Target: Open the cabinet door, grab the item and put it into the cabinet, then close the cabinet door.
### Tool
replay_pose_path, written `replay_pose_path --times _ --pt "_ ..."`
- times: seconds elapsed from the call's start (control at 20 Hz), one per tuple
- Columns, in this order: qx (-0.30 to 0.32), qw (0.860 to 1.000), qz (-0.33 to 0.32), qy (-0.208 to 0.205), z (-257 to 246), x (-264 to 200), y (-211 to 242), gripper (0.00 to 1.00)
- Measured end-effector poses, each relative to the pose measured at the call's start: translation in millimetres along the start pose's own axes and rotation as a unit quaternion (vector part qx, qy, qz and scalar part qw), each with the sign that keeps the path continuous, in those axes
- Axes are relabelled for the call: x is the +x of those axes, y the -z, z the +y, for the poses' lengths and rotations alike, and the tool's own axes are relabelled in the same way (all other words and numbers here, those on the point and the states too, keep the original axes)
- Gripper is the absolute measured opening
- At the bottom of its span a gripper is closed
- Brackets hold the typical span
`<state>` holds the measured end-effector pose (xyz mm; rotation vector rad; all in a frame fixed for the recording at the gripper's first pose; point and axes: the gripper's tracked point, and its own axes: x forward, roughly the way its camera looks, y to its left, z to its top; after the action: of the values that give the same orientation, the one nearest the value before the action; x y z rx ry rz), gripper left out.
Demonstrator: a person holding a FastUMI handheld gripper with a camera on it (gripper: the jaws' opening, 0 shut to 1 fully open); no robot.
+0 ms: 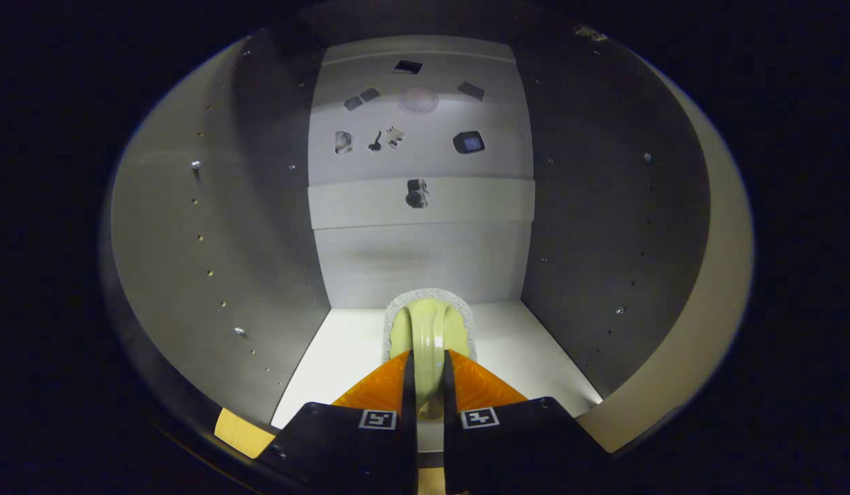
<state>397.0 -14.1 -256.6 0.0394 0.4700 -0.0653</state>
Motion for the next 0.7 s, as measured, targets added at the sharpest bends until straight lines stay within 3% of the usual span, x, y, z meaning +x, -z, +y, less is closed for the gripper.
replay_pose_path --times 0.2,0.3,0.7 --pt "-0.002 1.000 0.007 -0.012 5 14 6 0.19" --pt "0.005 1.000 -0.002 -0.014 6 17 2 0.29" --pt "-0.002 0.999 -0.028 -0.023 12 -4 -14 0.29"
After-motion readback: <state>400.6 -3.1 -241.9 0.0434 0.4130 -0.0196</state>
